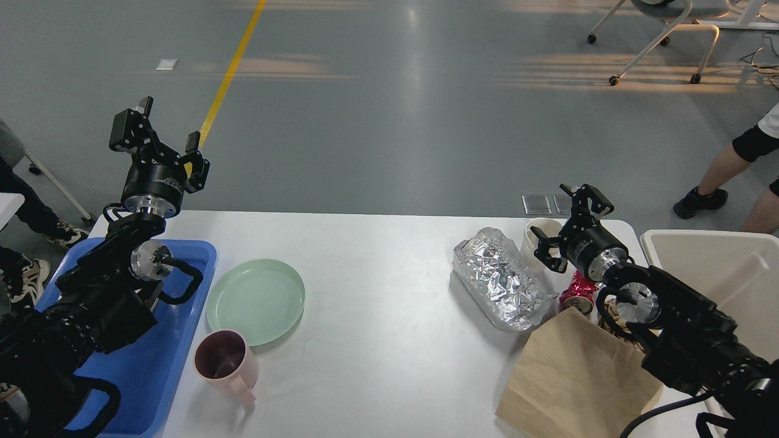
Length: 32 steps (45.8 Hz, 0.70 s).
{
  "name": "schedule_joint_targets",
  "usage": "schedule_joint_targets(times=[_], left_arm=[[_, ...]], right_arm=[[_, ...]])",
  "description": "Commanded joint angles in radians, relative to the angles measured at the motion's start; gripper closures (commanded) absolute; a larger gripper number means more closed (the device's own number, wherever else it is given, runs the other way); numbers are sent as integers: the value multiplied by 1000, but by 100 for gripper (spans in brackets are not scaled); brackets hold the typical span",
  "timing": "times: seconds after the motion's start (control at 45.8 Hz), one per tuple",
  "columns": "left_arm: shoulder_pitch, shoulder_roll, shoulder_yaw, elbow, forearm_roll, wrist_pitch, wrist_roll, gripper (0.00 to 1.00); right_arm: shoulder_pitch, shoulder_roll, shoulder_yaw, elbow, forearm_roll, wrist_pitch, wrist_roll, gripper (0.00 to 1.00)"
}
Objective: Tidy desktop
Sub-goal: 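Move the left gripper over the pink mug beside the blue tray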
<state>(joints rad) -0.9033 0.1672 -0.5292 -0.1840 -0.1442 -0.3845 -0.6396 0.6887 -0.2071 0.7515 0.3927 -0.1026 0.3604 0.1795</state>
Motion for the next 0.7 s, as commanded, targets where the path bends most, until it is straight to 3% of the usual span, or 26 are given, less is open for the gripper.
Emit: schedule_joint_targets(times=[0.0, 0.524, 0.59, 0.677], left_arm=[[-5, 0, 0, 0, 0, 1, 5, 4], [-20, 21, 3, 0, 5, 36, 21, 4], [-43, 25, 23, -2, 12, 55, 55, 4], [-71, 38, 122, -3, 28, 52, 162, 4]], right_arm=[[0, 0, 0, 0, 0, 0, 0, 0], [0, 0, 0, 0, 0, 0, 0, 0], [0, 0, 0, 0, 0, 0, 0, 0], [0, 0, 0, 0, 0, 0, 0, 0]])
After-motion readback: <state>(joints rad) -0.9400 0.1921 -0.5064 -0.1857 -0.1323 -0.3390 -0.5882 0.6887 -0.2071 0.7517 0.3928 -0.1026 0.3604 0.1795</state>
